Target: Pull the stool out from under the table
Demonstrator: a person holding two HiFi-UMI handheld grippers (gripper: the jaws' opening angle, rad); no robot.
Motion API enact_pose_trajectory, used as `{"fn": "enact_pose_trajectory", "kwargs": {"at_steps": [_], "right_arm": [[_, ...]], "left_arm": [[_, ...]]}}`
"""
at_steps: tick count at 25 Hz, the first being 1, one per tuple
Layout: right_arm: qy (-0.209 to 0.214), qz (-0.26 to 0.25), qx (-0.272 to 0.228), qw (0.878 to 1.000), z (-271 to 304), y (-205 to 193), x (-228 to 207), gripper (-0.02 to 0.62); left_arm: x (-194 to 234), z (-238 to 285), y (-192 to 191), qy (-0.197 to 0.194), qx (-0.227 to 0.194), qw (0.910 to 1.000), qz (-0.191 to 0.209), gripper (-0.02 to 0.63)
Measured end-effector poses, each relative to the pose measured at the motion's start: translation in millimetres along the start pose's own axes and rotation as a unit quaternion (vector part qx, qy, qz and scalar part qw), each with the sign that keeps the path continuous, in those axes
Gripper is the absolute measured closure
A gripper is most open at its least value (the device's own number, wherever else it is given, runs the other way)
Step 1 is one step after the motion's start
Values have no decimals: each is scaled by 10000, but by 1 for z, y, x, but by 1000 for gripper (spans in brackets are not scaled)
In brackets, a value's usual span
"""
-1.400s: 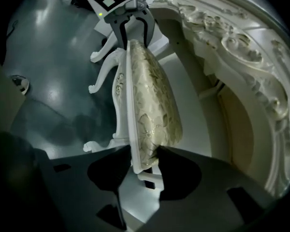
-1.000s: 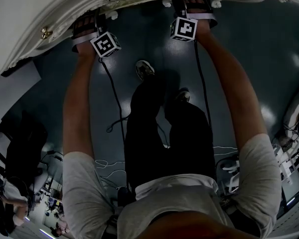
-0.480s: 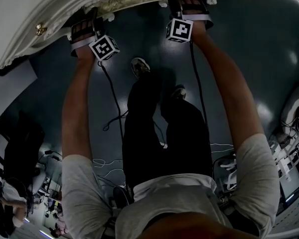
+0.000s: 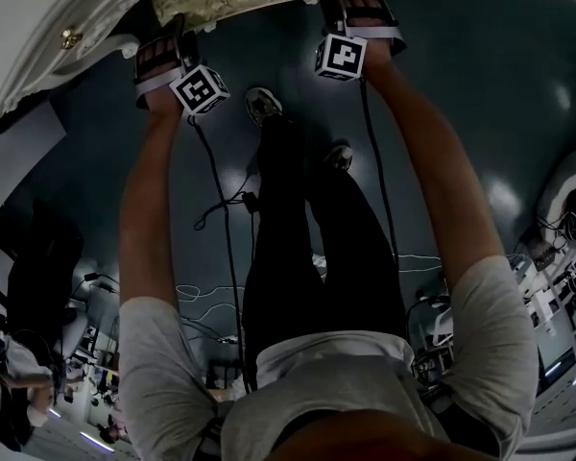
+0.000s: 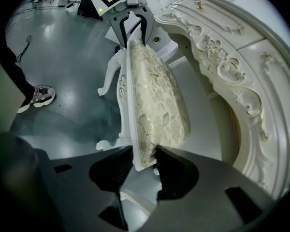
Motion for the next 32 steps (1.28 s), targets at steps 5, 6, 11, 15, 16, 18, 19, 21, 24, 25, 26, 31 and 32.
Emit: {"fn": "enact_pose_trajectory", "kwargs": {"at_steps": [5,6,11,15,16,18,19,21,24,25,26,31,32], "right_arm": [[-57,22,32,10000,-2,-2,9,434],[-106,16,32,9999,-2,-3,7,434],[-205,-102,46,9997,-1,0,5,417],[-359,-405,225,9983,-1,1,7,391],[-310,-504,241,9980,-1,0,9,378],[-110,-739,251,9969,1,-3,13,305],[-73,-822,245,9963,1,-4,12,304],[-162,-804,209,9964,1,-5,5,305],[-207,-592,296,9976,3,-1,-2,378],[-174,-597,345,9975,4,0,-2,387],[-155,-632,364,9972,4,0,-2,393],[-193,-534,133,9983,3,-7,7,407],[-196,-519,97,9984,2,-6,8,408]], "left_arm": [[-7,-7,3,-68,17,9999,-78,407],[-6,-7,4,-56,15,10000,-79,408],[-7,-2,1,192,90,9997,-118,374],[-15,6,-1,413,255,9988,91,342],[-15,8,-2,423,292,9985,210,315],[-12,9,-3,387,311,9975,508,311],[-9,9,-2,345,302,9972,585,311],[-5,9,0,293,256,9978,539,311],[-8,6,1,285,149,9987,404,313],[-8,6,1,254,71,9991,344,317],[-7,5,1,213,-10,9994,285,321],[-7,1,4,65,-100,9998,156,342],[-8,1,4,74,-69,9998,155,344]]}}
Point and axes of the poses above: the fingertips, and each gripper's own axes: z forward along the fingers, x to its left, y out of its top, the point moved 8 cm from there along -z, backward along the fingers, and after that the axes turned 3 degrees about y, right-handed, at the moved point
